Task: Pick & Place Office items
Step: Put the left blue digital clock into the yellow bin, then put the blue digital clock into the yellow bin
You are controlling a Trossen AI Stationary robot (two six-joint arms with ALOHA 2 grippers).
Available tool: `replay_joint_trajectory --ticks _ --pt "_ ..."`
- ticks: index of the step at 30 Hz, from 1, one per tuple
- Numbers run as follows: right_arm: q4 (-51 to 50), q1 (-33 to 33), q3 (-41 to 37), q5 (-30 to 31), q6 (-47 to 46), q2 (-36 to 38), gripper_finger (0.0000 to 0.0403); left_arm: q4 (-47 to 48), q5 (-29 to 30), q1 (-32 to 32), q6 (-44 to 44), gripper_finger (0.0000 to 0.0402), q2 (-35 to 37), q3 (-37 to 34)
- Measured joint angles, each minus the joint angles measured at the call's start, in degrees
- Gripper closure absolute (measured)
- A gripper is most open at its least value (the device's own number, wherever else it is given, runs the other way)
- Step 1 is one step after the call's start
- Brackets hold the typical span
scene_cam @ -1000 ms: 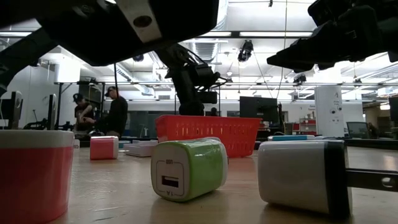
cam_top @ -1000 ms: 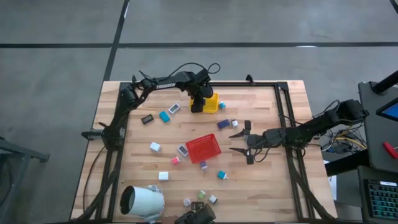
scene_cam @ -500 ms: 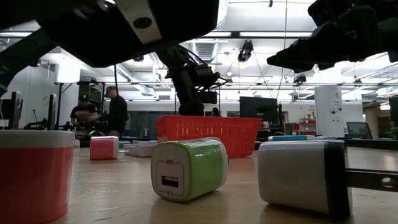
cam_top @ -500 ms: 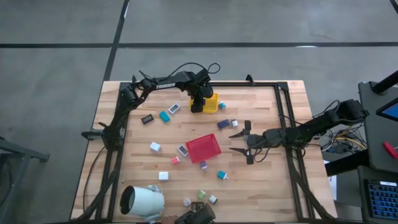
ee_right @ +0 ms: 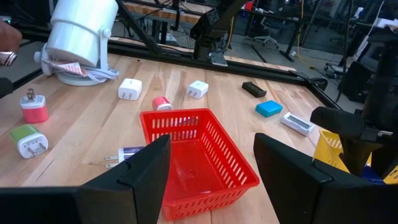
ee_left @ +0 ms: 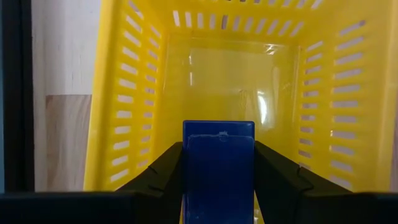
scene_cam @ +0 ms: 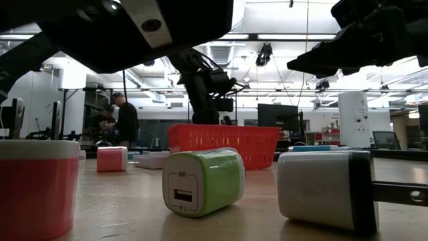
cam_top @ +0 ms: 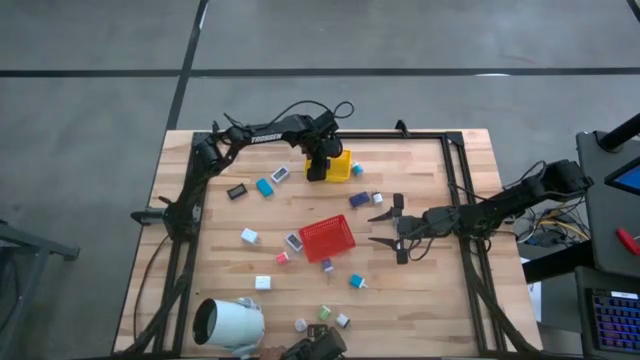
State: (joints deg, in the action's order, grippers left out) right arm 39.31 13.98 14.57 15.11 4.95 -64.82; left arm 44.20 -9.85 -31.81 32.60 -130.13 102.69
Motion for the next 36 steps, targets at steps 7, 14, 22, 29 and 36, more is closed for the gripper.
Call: replay_joint_trajectory --ticks 7,14,22,29,36 --pt "0.0 0.0 0.0 0.0 0.0 0.0 0.0177 -0.01 -2.48 0.0 -0.22 0.0255 0.02 -0.73" --pt "0.0 0.0 0.01 0.0 0.0 0.0 0.0177 -0.87 -2.62 0.0 -1.34 0.0199 0.04 -1.84" --pt "0.0 0.0 0.02 0.0 0.0 0.0 0.0177 -0.93 -3.06 -0.04 -1.2 0.0208 0.09 -1.84" --pt "0.0 -0.01 0.02 0.0 0.0 0.0 0.0177 -0.89 -2.93 -0.04 -1.07 0.0219 0.09 -1.35" --pt "0.0 -0.01 0.02 0.02 0.0 0.02 0.0177 -0.89 -0.88 0.05 -1.42 0.0214 0.41 0.22"
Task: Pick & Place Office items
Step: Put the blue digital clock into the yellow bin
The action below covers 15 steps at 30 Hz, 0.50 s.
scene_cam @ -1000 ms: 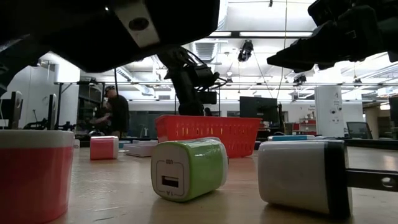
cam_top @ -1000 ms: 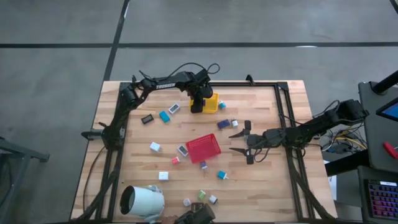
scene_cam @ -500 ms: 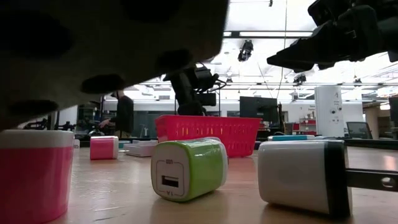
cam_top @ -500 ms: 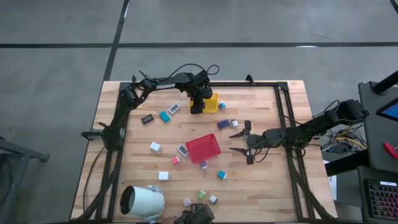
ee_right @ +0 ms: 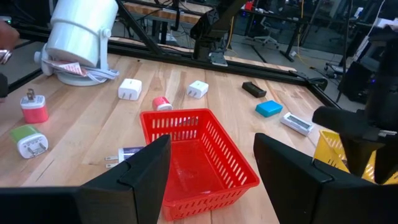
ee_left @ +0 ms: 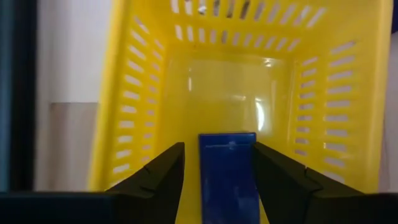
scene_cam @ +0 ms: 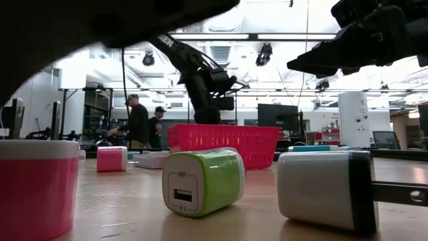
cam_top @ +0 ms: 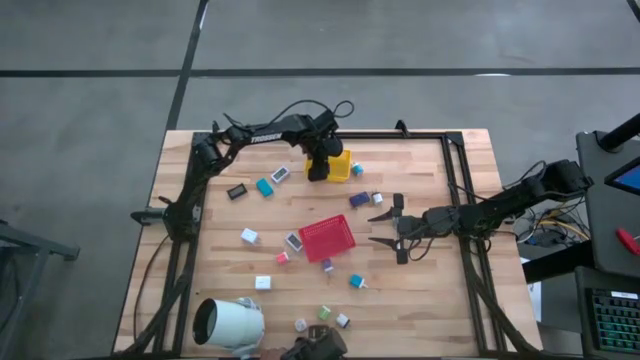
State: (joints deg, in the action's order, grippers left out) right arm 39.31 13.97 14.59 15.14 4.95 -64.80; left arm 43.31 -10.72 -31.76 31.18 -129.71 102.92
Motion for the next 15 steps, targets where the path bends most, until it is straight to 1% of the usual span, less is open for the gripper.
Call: replay_joint_trajectory --ticks 5,10,13,15 --pt "0.04 -0.01 0.0 0.01 0.0 0.0 0.0177 -1.0 0.25 0.04 -0.39 0.0215 2.54 0.25" --pt "0.22 -0.02 0.02 0.02 0.0 0.01 0.0177 -4.89 -0.17 0.34 -0.54 0.0215 6.62 -2.12" --pt "0.32 -0.02 0.04 0.02 0.0 0.01 0.0177 -9.59 -2.62 0.59 -1.11 0.0215 9.93 -4.89" --pt "0.3 0.0 0.04 0.02 0.09 0.01 0.0177 -13.56 -4.97 0.83 -1.55 0.0215 12.65 -8.06"
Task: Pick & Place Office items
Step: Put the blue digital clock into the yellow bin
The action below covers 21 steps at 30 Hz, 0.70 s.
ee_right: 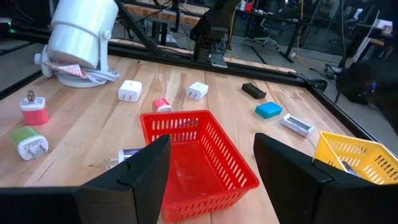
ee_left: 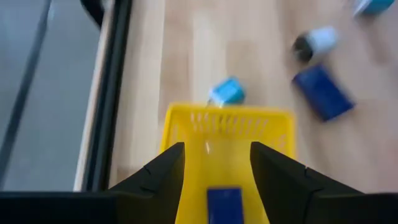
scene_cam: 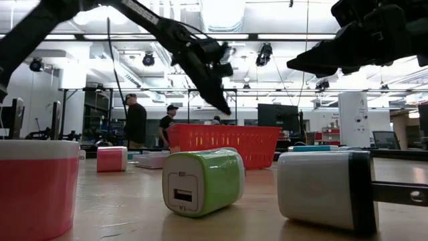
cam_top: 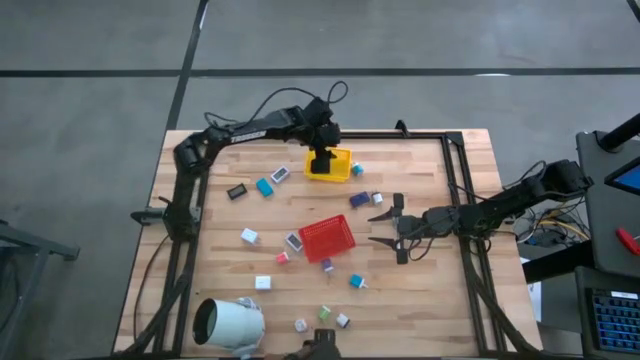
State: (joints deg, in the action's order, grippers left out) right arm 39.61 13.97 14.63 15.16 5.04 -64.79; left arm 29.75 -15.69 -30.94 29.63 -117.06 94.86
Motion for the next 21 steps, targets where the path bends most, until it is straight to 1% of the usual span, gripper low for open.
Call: replay_joint_trajectory --ticks 2,5,10,14,18,21 --pt "0.03 0.01 0.0 -0.02 0.13 0.0 0.0177 -5.25 -1.25 0.32 -0.33 0.0215 3.32 -4.2" --pt "0.12 -0.01 0.0 -0.02 0.53 0.0 0.0177 -13.83 -1.5 0.76 -1.47 0.0215 9.41 -12.09" --pt "2.3 -0.01 0.0 0.01 3.28 0.0 0.0177 -29.57 -3.25 0.95 -5.53 0.0215 21.32 -27.65" --pt "4.92 -0.69 -0.02 -0.04 6.17 0.0 0.0177 -40.65 -3.4 1.89 -9.48 0.0215 30.83 -38.92" --pt "5.51 -2.69 -0.02 -0.24 7.48 0.02 0.0177 -48.62 -3.38 3.59 -11.61 0.0216 39.32 -48.41" --pt "5.57 -4.4 -0.02 -2.53 7.61 0.02 0.0177 -52.82 -3.28 5.07 -12.84 0.0216 44.78 -54.01"
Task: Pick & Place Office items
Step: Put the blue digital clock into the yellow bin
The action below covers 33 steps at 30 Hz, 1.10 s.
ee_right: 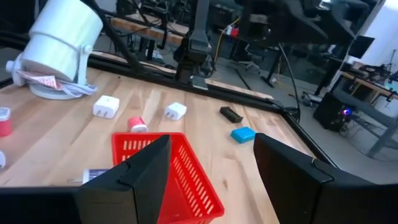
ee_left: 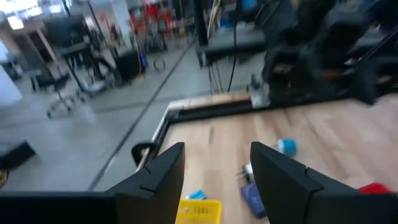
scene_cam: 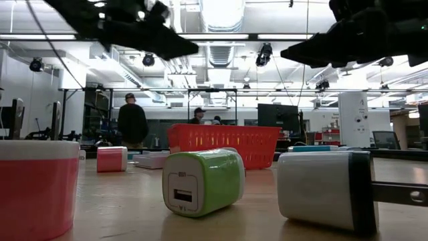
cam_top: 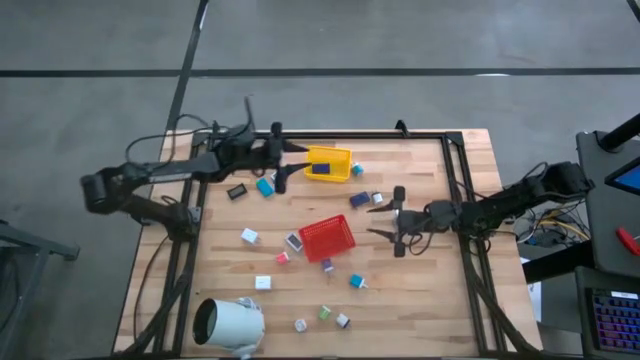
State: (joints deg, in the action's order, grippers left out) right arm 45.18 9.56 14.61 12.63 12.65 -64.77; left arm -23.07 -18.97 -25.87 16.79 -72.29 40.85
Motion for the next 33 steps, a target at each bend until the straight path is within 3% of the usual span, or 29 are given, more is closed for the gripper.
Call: replay_joint_trajectory --ticks 12,21,33 --pt "-1.59 -4.6 -0.81 -5.76 -0.12 0.0 0.0177 -2.78 5.09 8.29 -1.58 0.0215 11.35 -12.24" --pt "-1.02 -8.91 -2.78 -9.95 -0.66 -0.04 0.0177 -3.07 5.26 10.02 -1.85 0.0215 11.23 -12.93" --pt "2.35 -10.17 -5.53 -10.24 -1.08 -0.04 0.0177 -3.06 5.24 10.01 -2.24 0.0215 11.23 -12.93"
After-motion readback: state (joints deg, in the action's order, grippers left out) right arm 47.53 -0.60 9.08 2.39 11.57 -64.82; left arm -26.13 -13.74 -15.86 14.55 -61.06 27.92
